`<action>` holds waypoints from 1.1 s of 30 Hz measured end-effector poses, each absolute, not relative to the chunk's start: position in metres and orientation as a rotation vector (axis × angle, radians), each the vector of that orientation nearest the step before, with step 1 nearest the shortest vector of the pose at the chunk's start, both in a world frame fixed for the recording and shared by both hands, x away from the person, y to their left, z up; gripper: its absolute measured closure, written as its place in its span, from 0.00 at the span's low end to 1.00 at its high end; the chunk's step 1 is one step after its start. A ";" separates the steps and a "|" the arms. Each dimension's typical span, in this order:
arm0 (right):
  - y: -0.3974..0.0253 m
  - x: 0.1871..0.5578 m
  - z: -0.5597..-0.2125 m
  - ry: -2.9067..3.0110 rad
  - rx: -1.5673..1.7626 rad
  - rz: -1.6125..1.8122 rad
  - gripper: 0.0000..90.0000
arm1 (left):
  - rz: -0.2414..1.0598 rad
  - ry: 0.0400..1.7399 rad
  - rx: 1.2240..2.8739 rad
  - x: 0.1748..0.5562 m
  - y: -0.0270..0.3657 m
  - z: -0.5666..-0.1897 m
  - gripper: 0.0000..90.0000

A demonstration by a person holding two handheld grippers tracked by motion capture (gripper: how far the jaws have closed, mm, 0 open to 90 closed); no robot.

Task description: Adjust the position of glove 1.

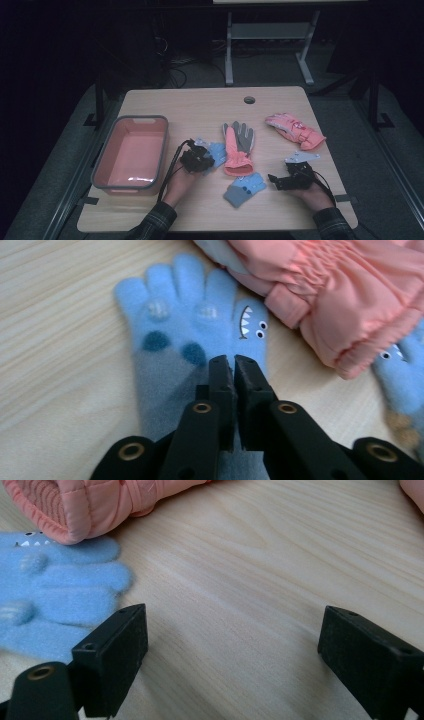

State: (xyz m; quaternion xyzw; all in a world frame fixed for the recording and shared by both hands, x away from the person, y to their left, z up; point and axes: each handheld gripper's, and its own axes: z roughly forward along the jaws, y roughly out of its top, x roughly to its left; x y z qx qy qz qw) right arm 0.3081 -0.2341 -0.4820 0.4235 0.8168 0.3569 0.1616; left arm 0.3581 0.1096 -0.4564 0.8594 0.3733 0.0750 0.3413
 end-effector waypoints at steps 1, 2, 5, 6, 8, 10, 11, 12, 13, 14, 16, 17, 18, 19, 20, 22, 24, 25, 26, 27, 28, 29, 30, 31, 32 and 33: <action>-0.234 0.308 -0.482 2.332 1.209 1.019 0.13 | 0.215 0.971 2.234 0.358 0.111 -0.454 0.90; -0.234 0.308 -0.482 2.331 1.209 1.019 0.13 | 0.240 0.968 2.233 0.359 0.113 -0.452 0.88; -0.234 0.308 -0.482 2.332 1.209 1.019 0.13 | 0.287 1.011 2.192 0.366 0.123 -0.448 0.82; -0.234 0.308 -0.482 2.332 1.209 1.019 0.13 | 0.287 1.011 2.192 0.366 0.123 -0.448 0.79; -0.234 0.308 -0.482 2.332 1.210 1.020 0.13 | 0.288 1.038 2.185 0.370 0.127 -0.448 0.77; -0.234 0.308 -0.482 2.332 1.208 1.019 0.13 | 0.297 1.041 2.192 0.374 0.128 -0.451 0.74; -0.234 0.308 -0.482 2.332 1.207 1.019 0.13 | 0.292 1.048 2.196 0.376 0.128 -0.453 0.72; -0.234 0.308 -0.482 2.332 1.208 1.020 0.13 | 0.278 1.056 2.196 0.377 0.129 -0.455 0.69; -0.234 0.308 -0.482 2.332 1.208 1.020 0.13 | 0.275 1.060 2.202 0.379 0.129 -0.457 0.68; -0.234 0.308 -0.482 2.332 1.208 1.020 0.13 | 0.278 1.070 2.209 0.380 0.128 -0.460 0.66; -0.234 0.308 -0.482 2.332 1.208 1.020 0.13 | 0.267 1.069 2.189 0.380 0.130 -0.462 0.64; -0.234 0.308 -0.482 2.332 1.209 1.020 0.13 | 0.270 1.063 2.197 0.380 0.130 -0.462 0.64; -0.234 0.308 -0.482 2.332 1.208 1.019 0.13 | 0.272 1.054 2.206 0.379 0.129 -0.462 0.65; -0.234 0.308 -0.482 2.332 1.208 1.020 0.13 | 0.267 1.042 2.207 0.378 0.129 -0.462 0.67; -0.234 0.308 -0.482 2.332 1.208 1.020 0.13 | 0.257 1.035 2.205 0.378 0.129 -0.462 0.72; -0.234 0.308 -0.482 2.332 1.208 1.020 0.13 | 0.239 1.017 2.221 0.377 0.129 -0.462 0.80; -0.234 0.308 -0.482 2.332 1.208 1.020 0.13 | 0.221 1.015 2.219 0.377 0.128 -0.462 0.89; -0.234 0.308 -0.482 2.332 1.208 1.020 0.13 | 0.231 1.003 2.230 0.376 0.127 -0.462 0.91; -0.234 0.308 -0.482 2.332 1.208 1.019 0.13 | 0.237 1.002 2.227 0.375 0.127 -0.462 0.93; -0.234 0.308 -0.482 2.332 1.209 1.019 0.13 | 0.234 1.003 2.228 0.375 0.128 -0.462 0.94; -0.234 0.308 -0.482 2.333 1.208 1.020 0.13 | 0.234 1.004 2.228 0.375 0.128 -0.461 0.95; -0.234 0.308 -0.482 2.334 1.207 1.020 0.13 | 0.237 1.011 2.220 0.374 0.128 -0.461 0.95; -0.234 0.308 -0.482 2.334 1.208 1.020 0.13 | 0.240 1.007 2.232 0.374 0.130 -0.459 0.95; -0.234 0.308 -0.482 2.335 1.206 1.020 0.13 | 0.242 1.012 2.217 0.373 0.130 -0.459 0.96; -0.234 0.308 -0.481 2.338 1.207 1.019 0.15 | 0.243 1.013 2.211 0.372 0.131 -0.457 0.96; -0.233 0.308 -0.481 2.341 1.205 1.020 0.16 | 0.241 1.011 2.212 0.371 0.132 -0.456 0.97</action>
